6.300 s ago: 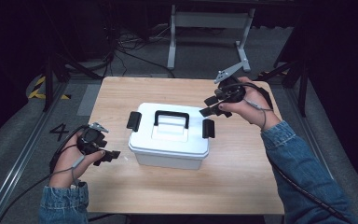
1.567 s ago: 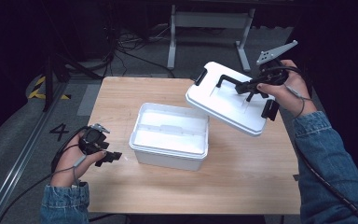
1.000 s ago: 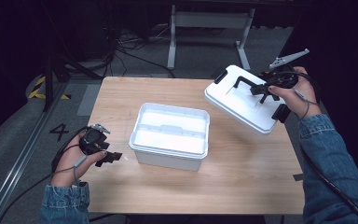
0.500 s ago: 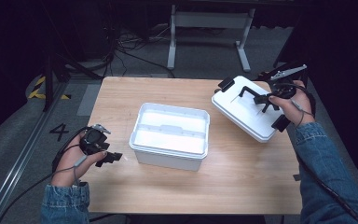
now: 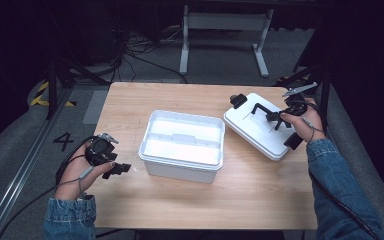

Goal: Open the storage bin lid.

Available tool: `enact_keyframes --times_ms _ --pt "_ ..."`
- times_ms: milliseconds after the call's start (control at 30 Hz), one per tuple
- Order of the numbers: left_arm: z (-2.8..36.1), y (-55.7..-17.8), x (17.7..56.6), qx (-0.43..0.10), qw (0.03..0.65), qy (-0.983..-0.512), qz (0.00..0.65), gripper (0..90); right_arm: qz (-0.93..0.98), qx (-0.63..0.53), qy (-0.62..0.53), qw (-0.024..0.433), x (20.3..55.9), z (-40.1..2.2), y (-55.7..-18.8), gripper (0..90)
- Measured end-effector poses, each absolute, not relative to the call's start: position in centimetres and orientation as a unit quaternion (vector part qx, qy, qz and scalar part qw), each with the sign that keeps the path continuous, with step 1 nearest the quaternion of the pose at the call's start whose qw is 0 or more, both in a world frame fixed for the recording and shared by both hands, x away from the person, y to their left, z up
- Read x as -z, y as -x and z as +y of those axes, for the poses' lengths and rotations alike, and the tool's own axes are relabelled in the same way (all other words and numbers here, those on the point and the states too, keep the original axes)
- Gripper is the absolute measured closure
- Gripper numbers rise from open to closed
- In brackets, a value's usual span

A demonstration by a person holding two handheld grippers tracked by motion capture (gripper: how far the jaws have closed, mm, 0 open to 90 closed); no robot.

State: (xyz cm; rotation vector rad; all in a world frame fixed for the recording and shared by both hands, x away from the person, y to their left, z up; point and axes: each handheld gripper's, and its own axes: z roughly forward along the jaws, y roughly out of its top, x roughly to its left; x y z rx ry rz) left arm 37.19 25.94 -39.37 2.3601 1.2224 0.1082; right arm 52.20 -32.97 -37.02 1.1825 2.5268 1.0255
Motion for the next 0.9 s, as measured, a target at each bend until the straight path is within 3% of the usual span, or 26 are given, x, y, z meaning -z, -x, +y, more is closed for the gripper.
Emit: enact_keyframes --times_ms 900 --pt "25.9 -37.3 39.5 -0.040 0.236 -0.864 0.444 30.4 0.842 -0.344 -0.411 0.064 41.9 -33.1 -52.3 84.3"
